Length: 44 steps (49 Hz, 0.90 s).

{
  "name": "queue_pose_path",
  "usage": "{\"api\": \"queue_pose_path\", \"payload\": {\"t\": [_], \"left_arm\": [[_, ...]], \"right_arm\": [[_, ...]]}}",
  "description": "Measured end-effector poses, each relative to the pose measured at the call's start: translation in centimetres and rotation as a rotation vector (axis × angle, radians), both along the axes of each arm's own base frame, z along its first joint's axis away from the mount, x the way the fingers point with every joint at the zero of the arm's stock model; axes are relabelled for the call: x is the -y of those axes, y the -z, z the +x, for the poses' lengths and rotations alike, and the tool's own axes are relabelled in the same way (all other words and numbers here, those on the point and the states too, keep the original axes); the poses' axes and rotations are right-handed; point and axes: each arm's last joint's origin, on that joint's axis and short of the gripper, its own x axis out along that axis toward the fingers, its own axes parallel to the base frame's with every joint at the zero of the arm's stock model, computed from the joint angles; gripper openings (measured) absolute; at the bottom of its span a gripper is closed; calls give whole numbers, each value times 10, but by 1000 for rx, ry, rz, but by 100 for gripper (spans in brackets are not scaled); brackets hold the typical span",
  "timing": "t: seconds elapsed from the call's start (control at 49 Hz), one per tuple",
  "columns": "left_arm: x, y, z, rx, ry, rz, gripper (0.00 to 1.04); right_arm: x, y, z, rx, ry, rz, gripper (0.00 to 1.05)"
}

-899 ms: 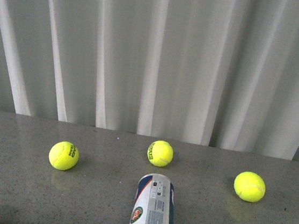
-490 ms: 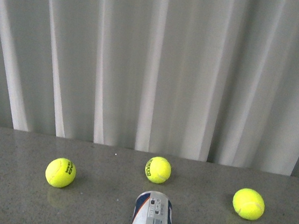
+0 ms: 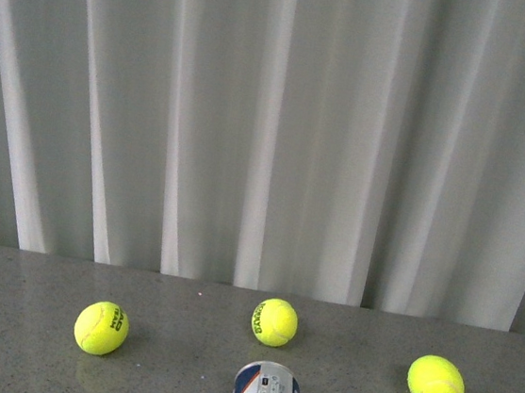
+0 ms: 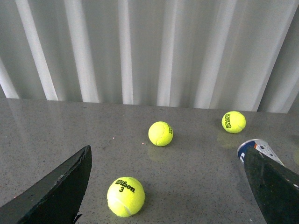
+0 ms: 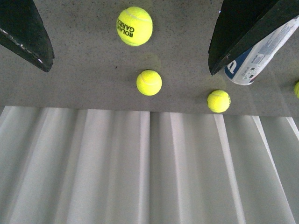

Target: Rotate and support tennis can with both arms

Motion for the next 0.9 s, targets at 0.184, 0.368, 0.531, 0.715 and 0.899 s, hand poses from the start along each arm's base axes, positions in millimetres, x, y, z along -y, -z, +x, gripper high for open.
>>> {"api": "queue_pose_path", "payload": {"t": [0.184,0.368,0.531,0.715,0.899], "left_arm": [[0,0,0,0,0,0,98],[0,0,0,0,0,0,98],[0,0,0,0,1,0,98],[0,0,0,0,0,0,98],[0,0,0,0,0,0,98]], "right_arm": [[0,0,0,0,0,0,98],[0,0,0,0,0,0,98],[1,-5,7,-260,-146,92,98],[-11,-31,61,-481,-213,130,98],[-51,-28,128,-702,-288,109,98]]}}
